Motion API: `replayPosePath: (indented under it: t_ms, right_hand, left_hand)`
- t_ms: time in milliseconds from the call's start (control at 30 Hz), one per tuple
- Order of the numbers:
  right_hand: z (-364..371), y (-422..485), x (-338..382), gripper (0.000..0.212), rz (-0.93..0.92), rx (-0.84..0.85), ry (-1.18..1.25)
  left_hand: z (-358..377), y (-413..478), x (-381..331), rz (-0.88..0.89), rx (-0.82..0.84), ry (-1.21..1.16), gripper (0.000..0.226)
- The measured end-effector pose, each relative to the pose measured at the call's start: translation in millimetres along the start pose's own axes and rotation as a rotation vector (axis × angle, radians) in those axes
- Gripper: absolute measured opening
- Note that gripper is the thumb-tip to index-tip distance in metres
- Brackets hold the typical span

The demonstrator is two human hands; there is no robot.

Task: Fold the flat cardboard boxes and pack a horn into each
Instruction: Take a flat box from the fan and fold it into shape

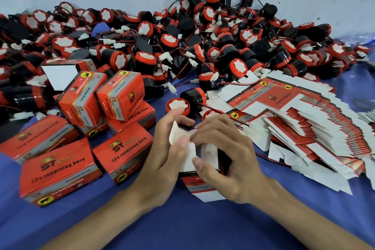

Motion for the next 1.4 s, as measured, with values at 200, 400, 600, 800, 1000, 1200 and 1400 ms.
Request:
replayPosePath:
  t_ms: [200, 400, 600, 800, 1000, 1200, 1400]
  right_hand:
    - [1, -3, -2, 0.031, 0.010, 0.049, 0.155]
    - [-2, -2, 2, 0.038, -0.067, 0.087, 0.113]
    - [-7, -2, 6, 0.047, -0.139, 0.072, 0.035]
    - [-7, 2, 17, 0.051, -0.247, 0.011, -0.025]
    - [-10, 0, 25, 0.046, -0.314, -0.057, -0.129]
    - [-8, -2, 29, 0.051, -0.358, -0.120, -0.141]
    - [-6, -5, 29, 0.058, -0.420, -0.147, -0.171]
  left_hand:
    - [17, -5, 12, -0.242, 0.225, -0.301, 0.062]
    - [15, -15, 9, -0.269, 0.246, -0.160, 0.075]
    - [12, -19, -8, -0.194, 0.329, -0.658, 0.047]
    - [32, -12, 9, -0.466, 0.434, -0.905, 0.063]
    - [24, -5, 7, -0.357, 0.311, -0.817, 0.034]
    - [19, -2, 1, -0.256, 0.278, -0.787, 0.031]
    - [18, -2, 6, -0.309, 0.211, -0.711, 0.030]
Point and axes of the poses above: each hand's wrist, its own y-axis towards the middle knuckle, its own z-axis out of the palm, x = y × z, the point moved 6 cm from there along y, towards the middle knuckle, and after that the axes turned 10 degrees about x, right-handed, at the moved point
